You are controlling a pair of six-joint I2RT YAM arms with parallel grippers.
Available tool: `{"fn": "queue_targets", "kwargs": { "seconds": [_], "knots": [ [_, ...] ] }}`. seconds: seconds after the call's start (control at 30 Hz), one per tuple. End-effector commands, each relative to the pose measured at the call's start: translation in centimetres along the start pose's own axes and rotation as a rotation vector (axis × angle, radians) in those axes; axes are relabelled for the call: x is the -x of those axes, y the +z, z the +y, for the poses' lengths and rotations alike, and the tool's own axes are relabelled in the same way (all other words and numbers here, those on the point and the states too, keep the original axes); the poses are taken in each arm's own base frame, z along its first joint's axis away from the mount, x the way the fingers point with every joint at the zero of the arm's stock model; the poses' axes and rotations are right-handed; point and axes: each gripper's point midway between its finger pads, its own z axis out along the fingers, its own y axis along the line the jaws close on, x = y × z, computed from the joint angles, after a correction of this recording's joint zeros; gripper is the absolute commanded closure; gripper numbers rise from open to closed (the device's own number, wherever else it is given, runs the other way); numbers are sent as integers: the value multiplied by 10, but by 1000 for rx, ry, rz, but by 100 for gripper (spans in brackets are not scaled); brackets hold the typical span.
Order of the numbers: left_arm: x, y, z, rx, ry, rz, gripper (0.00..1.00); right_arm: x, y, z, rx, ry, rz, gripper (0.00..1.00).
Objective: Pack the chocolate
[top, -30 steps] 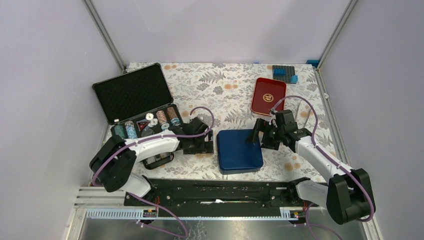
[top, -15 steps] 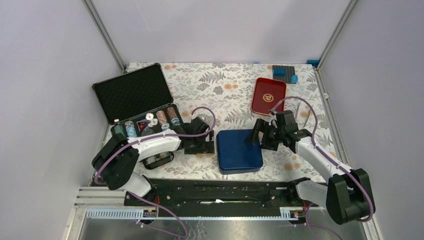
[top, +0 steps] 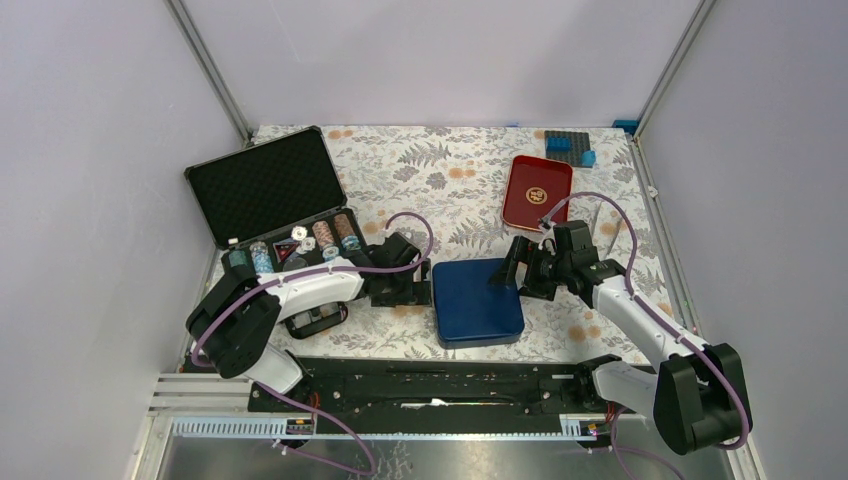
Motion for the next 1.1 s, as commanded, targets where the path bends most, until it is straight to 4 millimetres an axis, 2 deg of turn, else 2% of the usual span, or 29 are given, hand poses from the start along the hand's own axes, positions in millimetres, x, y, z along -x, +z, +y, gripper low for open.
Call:
{"fn": "queue_targets", "kwargs": {
  "seconds": [0.0,0.17,0.27,0.33,0.4,0.5,0.57,0.63,0.7,0.8,1.0,1.07],
  "knots": [
    [11,-4,-11,-26,17,-27,9,8,-4,11,35,-4,-16,0],
    [20,-19,7,67,30,-75,9,16,-11,-1,-63,-36,-43,0],
    [33,-39,11,99,32,-124,8,31,-26,-8,-158,-74,-103,0],
    [44,-57,7,96,29,-166,8,41,-37,-4,-183,-99,-142,0],
    [56,-76,-11,25,30,-202,8,47,-44,2,-184,-116,-162,0],
    [65,-97,-53,-146,40,-227,9,47,-48,7,-199,-141,-161,0],
    [62,-108,-89,-308,47,-193,9,43,-47,8,-227,-161,-157,0],
    [60,-113,-114,-407,55,-176,9,37,-45,8,-251,-179,-149,1],
    [57,-108,-125,-440,63,-159,9,31,-42,11,-246,-192,-133,3],
    [51,-89,-125,-425,65,-120,9,18,-33,14,-225,-190,-92,13],
    [25,-41,-90,-312,48,-62,9,-10,-9,5,-197,-160,-10,54],
    [17,-28,-78,-268,43,-36,10,-21,0,-4,-199,-148,21,61]
  ]
}}
